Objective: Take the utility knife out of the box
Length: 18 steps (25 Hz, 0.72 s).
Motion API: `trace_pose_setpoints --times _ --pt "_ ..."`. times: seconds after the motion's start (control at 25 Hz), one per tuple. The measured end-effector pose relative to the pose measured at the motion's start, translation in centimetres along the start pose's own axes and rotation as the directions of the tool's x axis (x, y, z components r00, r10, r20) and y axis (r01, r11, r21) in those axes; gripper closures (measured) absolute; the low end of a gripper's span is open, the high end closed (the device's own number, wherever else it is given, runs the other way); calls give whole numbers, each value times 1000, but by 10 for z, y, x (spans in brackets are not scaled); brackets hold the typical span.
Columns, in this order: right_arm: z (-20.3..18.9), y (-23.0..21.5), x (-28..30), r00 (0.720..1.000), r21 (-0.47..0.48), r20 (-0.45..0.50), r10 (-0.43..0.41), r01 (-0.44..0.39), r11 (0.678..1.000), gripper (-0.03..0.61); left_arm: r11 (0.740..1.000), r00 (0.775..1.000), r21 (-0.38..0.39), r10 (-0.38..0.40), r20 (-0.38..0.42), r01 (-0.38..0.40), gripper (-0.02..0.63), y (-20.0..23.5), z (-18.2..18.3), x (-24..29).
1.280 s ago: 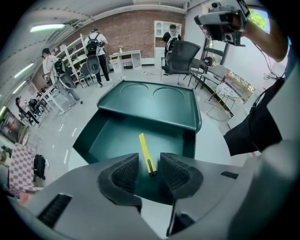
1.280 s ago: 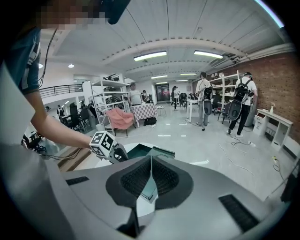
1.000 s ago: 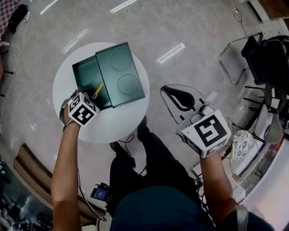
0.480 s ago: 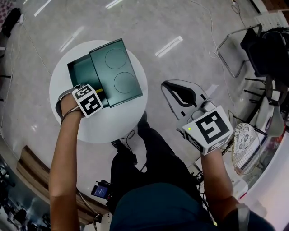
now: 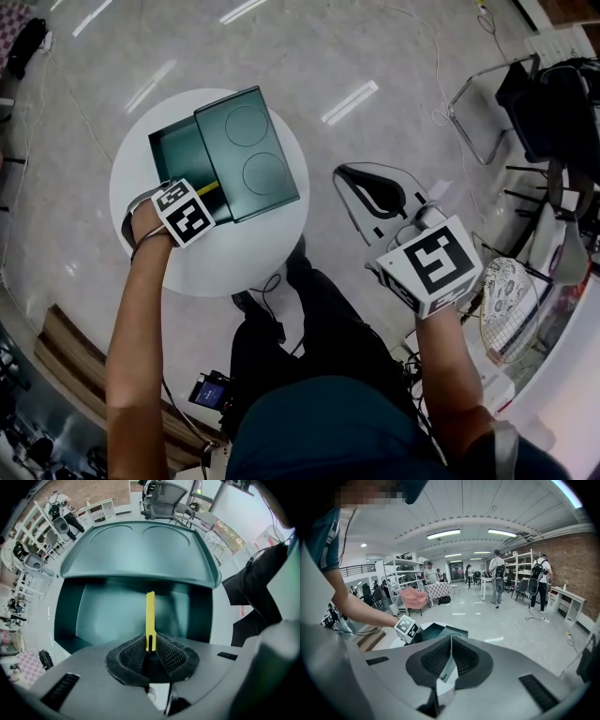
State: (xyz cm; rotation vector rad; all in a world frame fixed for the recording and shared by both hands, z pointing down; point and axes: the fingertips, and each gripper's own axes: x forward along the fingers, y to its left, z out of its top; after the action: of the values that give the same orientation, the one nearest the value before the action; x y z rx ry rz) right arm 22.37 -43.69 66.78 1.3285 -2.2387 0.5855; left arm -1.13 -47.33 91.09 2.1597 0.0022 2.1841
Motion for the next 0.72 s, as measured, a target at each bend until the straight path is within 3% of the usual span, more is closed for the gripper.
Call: trace_pose_setpoints --times 0.32,0.48,0.72 --pt "38 20 -19 999 -31 40 -8 9 999 540 991 986 -125 72 149 -54 535 -11 -2 -63" --pt "59 33 -33 998 -54 66 5 -1 999 540 980 977 -182 111 185 -77 535 -15 -12 -100" --pt "97 61 -55 993 -101 116 21 -9 995 540 959 943 -250 198 266 -131 535 -26 -36 -169"
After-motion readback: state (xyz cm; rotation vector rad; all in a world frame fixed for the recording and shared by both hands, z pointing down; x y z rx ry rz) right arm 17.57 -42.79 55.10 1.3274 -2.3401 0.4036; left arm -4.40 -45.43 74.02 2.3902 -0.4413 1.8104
